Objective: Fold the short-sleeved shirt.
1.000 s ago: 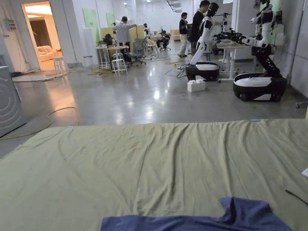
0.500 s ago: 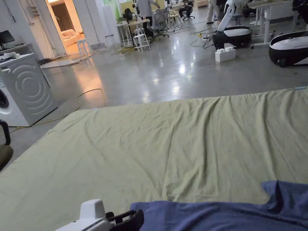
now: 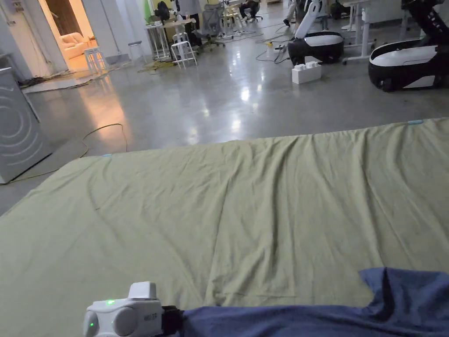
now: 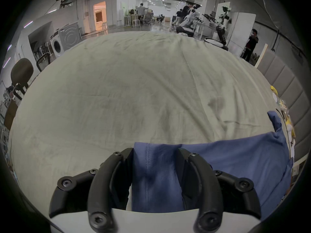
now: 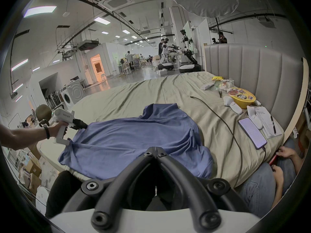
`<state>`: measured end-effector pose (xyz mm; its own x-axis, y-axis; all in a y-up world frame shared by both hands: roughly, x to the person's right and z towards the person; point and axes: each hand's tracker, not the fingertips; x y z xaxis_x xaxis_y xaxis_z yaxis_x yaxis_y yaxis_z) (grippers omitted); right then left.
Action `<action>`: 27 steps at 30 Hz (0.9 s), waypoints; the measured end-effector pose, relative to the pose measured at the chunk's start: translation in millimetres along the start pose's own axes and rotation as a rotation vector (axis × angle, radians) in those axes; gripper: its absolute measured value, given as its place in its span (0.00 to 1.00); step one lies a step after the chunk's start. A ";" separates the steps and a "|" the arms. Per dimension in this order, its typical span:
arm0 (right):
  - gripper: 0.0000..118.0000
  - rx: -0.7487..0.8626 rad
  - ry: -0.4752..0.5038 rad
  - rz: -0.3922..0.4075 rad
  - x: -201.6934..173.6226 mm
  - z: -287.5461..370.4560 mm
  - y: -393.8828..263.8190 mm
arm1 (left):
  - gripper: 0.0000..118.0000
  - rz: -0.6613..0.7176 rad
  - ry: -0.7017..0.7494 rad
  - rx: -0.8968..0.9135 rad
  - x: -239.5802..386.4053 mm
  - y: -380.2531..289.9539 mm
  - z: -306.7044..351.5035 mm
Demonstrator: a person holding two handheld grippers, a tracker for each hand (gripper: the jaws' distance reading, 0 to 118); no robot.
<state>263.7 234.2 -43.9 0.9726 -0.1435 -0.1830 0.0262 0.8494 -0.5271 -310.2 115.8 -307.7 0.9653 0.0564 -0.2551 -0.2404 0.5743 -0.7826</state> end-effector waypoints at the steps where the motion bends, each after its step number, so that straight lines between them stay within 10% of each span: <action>1: 0.00 -0.005 0.000 0.000 0.7 -2.1 -0.3 | 0.37 0.011 0.007 0.005 1.7 0.8 0.9; 4: 0.00 -0.027 0.028 -0.021 4.8 -11.2 -0.4 | 0.09 -0.025 0.018 -0.004 8.9 3.4 2.6; 10: 0.02 -0.054 0.030 0.009 26.5 -77.9 61.3 | 0.07 -0.133 0.105 -0.054 32.9 -1.5 -17.2; 14: 0.59 -0.185 0.018 -0.039 65.1 -173.3 112.7 | 0.07 -0.200 0.115 -0.091 38.3 1.9 -18.6; 18: 0.58 -0.318 -0.090 0.140 87.2 -265.6 139.5 | 0.07 -0.210 0.118 -0.113 39.9 6.0 -20.2; 24: 0.58 -0.626 -0.163 0.012 115.6 -356.6 112.9 | 0.07 -0.208 0.120 -0.121 46.2 3.2 -12.4; 27: 0.58 -0.594 -0.162 0.125 105.3 -359.6 99.2 | 0.07 -0.196 0.134 -0.079 48.3 -4.4 -10.3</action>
<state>285.6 120.8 -413.8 0.9839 0.0570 -0.1694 -0.1775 0.4213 -0.8894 -263.6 107.6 -322.5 0.9733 -0.1615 -0.1630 -0.0623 0.4978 -0.8651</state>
